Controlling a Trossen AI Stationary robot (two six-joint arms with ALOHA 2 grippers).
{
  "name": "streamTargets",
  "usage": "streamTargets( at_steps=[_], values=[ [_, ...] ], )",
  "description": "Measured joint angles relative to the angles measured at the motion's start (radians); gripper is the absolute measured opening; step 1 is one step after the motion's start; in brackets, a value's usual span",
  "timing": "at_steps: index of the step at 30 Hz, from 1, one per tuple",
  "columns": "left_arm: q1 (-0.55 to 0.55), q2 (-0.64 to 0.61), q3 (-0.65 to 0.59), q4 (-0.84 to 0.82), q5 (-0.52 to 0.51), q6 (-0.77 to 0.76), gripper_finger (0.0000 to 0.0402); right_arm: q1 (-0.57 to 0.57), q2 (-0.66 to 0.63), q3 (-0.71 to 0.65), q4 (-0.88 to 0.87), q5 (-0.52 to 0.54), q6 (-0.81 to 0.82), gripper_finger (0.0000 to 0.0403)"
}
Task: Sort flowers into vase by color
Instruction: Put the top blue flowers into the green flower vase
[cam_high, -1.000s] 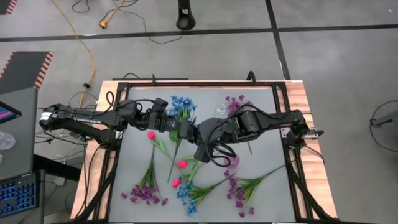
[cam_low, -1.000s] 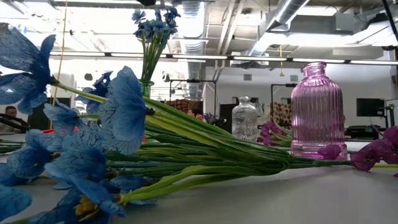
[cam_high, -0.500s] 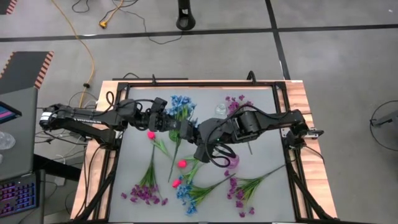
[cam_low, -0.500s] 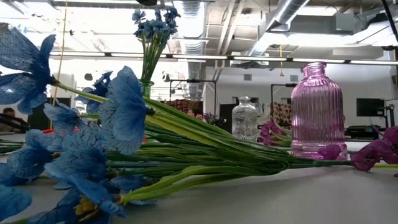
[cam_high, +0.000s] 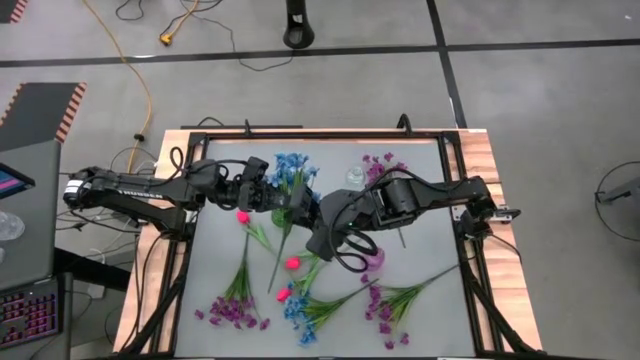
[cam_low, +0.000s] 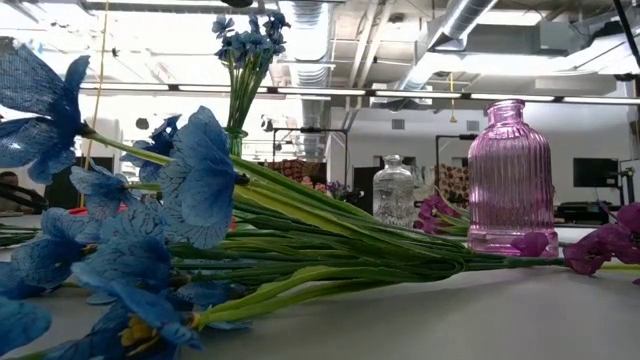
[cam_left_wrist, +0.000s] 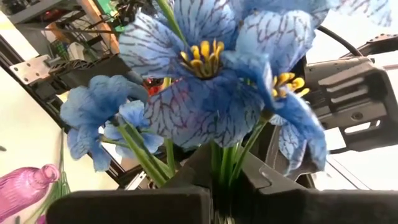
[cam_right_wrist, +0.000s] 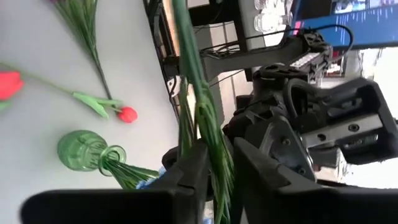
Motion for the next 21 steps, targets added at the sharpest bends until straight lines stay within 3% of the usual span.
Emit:
streamTargets(
  at_steps=[9,17,21],
  values=[
    [0.003,-0.002,0.000,0.000,-0.008,0.059,0.0003,0.001,0.000,0.000,0.000,0.036,0.163,0.0182],
    [0.045,-0.018,0.000,0.003,0.000,0.096,0.0003,0.002,-0.003,0.000,-0.003,0.149,0.256,0.0180],
    [0.076,-0.036,-0.001,0.001,0.013,0.125,0.0003,0.003,-0.016,0.006,-0.018,0.153,0.310,0.0176]
  ],
)
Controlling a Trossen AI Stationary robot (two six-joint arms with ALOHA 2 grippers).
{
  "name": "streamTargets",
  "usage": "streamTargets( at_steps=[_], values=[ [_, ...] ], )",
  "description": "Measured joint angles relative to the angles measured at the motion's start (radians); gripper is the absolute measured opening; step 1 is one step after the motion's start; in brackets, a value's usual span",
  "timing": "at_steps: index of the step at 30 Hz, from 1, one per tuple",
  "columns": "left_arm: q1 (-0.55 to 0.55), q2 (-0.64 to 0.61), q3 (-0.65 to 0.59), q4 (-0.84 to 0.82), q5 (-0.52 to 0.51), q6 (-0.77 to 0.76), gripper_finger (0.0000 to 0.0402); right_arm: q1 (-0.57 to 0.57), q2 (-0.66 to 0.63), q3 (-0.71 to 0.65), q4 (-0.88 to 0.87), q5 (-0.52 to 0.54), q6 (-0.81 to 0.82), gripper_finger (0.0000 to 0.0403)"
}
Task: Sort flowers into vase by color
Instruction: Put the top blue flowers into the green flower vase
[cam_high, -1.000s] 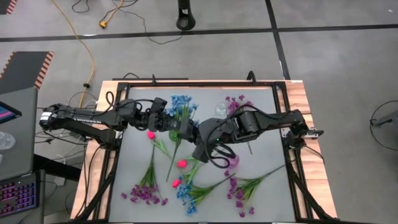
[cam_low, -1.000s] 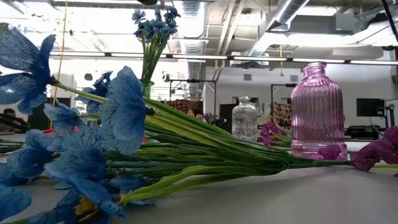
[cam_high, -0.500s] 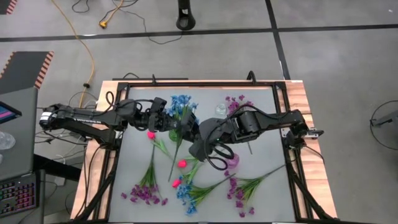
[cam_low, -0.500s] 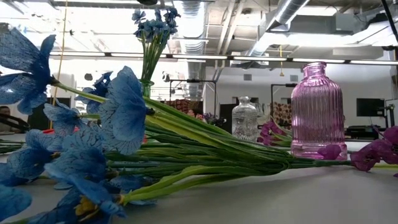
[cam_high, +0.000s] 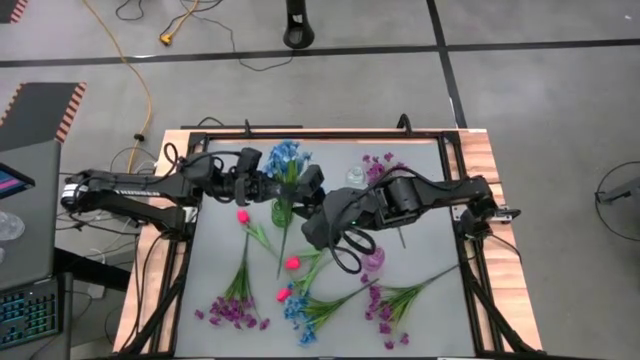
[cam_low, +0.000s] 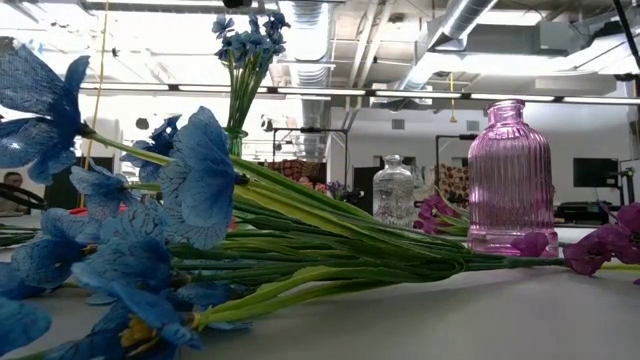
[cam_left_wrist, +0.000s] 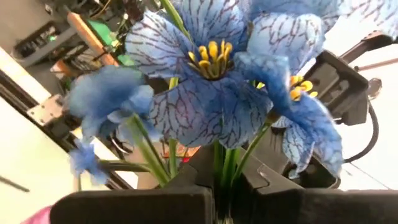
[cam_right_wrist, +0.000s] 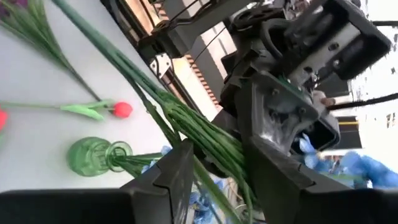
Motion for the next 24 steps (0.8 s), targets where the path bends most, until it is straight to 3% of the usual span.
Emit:
streamTargets(
  at_steps=[10,18,24],
  values=[
    [0.116,-0.082,-0.001,0.003,0.022,0.119,0.0003,-0.025,-0.097,0.004,-0.161,-0.014,0.200,0.0176],
    [0.200,-0.192,-0.001,-0.043,0.023,0.337,0.0002,-0.185,-0.157,0.004,-0.360,-0.353,0.413,0.0176],
    [0.230,-0.290,0.000,-0.205,-0.005,0.528,0.0002,-0.308,-0.166,0.004,-0.416,-0.390,0.481,0.0175]
  ],
)
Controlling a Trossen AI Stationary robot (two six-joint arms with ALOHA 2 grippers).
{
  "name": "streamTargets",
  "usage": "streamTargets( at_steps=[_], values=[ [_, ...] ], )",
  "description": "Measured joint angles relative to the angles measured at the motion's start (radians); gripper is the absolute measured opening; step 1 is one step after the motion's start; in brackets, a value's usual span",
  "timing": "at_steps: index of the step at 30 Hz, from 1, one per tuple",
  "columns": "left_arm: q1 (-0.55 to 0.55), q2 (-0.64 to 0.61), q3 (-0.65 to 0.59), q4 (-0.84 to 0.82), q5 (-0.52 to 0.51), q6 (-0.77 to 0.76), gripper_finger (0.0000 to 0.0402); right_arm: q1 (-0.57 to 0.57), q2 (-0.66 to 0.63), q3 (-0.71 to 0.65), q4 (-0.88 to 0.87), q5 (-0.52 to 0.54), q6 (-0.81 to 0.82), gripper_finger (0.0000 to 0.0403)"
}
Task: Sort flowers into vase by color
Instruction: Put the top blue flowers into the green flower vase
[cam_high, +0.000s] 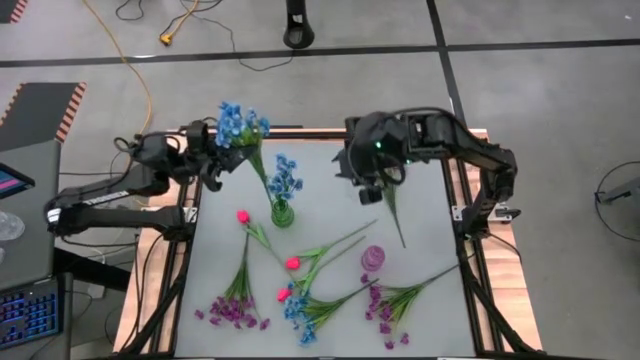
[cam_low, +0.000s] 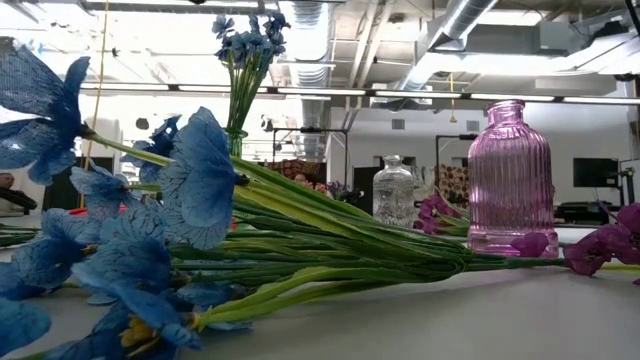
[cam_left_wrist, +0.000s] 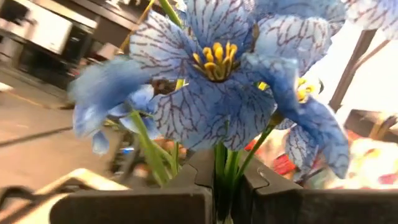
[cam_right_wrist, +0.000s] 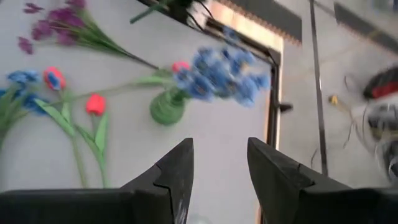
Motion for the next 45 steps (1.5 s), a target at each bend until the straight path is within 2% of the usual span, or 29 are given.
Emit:
streamTargets(
  at_steps=[4,7,13,18,25,28,33,39,45],
  values=[
    [0.000,-0.051,0.000,-0.105,-0.070,0.117,0.0002,-0.072,0.000,-0.042,-0.026,-0.009,0.042,0.0175],
    [0.000,-0.076,-0.007,-0.143,-0.086,0.181,0.0001,-0.118,-0.002,-0.096,-0.027,-0.009,0.073,0.0175],
    [-0.001,-0.130,-0.082,-0.120,-0.085,0.285,0.0000,-0.189,-0.028,-0.205,-0.003,-0.009,0.116,0.0175],
    [-0.001,-0.197,-0.179,-0.062,-0.085,0.347,0.0000,-0.226,-0.115,-0.337,0.072,-0.010,0.147,0.0175],
    [-0.016,-0.272,-0.316,0.041,-0.085,0.395,0.0000,-0.261,-0.314,-0.644,0.250,-0.007,0.227,0.0175],
    [-0.033,-0.275,-0.381,0.146,-0.085,0.415,0.0000,-0.270,-0.410,-0.804,0.362,-0.007,0.267,0.0175],
    [-0.059,-0.276,-0.451,0.213,-0.086,0.462,0.0000,-0.287,-0.560,-1.049,0.499,-0.007,0.357,0.0175],
    [-0.089,-0.270,-0.463,0.219,-0.101,0.522,0.0000,-0.309,-0.699,-1.288,0.649,-0.005,0.480,0.0175],
    [-0.125,-0.235,-0.463,0.220,-0.140,0.558,0.0000,-0.328,-0.761,-1.435,0.725,-0.003,0.565,0.0175]
  ],
)
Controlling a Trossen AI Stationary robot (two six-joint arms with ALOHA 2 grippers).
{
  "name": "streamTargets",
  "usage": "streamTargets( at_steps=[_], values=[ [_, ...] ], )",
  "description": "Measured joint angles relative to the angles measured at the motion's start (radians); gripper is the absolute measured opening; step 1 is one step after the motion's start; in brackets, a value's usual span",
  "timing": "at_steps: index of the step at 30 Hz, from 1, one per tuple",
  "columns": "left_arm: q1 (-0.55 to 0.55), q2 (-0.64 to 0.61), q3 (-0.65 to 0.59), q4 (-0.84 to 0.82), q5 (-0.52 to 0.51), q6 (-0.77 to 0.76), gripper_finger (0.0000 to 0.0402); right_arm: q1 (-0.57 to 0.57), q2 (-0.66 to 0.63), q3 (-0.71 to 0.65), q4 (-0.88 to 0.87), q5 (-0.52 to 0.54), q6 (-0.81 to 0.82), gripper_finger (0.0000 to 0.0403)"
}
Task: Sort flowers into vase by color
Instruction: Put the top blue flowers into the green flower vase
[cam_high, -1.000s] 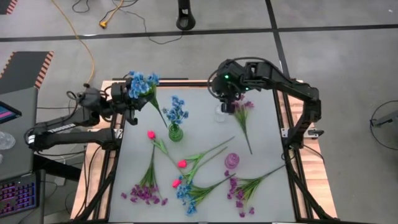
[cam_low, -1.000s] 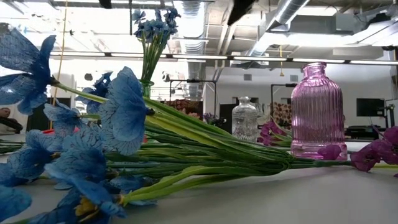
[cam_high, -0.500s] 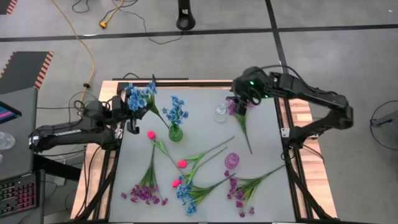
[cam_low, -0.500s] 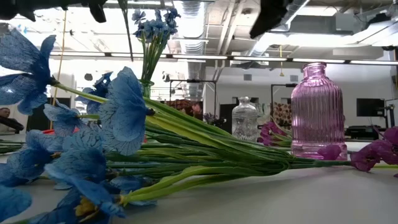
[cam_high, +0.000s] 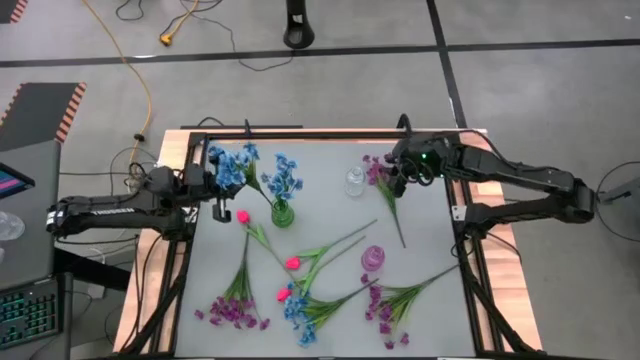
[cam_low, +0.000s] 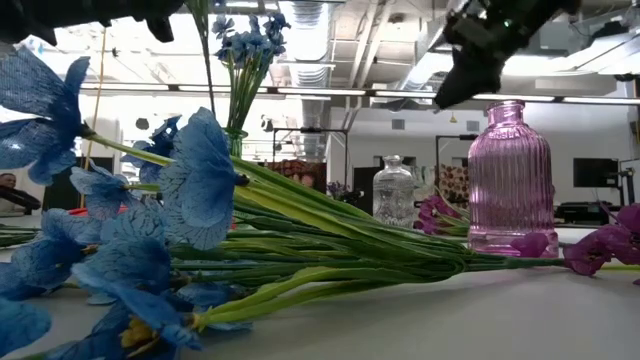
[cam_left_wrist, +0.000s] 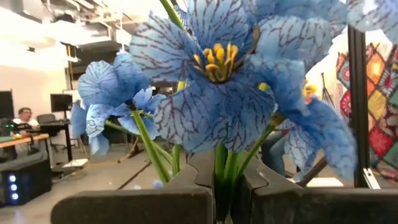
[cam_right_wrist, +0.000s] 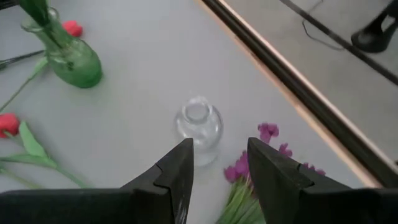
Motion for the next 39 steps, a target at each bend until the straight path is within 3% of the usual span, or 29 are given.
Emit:
streamTargets(
  at_steps=[7,16,39],
  values=[
    [-0.037,0.099,0.000,0.099,-0.024,0.044,0.0000,-0.015,0.011,-0.067,0.041,0.002,0.023,0.0175],
    [-0.045,0.166,0.000,0.081,-0.071,0.059,0.0000,-0.016,0.011,-0.079,0.038,0.004,0.025,0.0175],
    [-0.045,0.169,0.001,-0.020,-0.058,0.159,0.0014,-0.015,0.011,-0.079,0.036,0.004,0.024,0.0175]
  ],
)
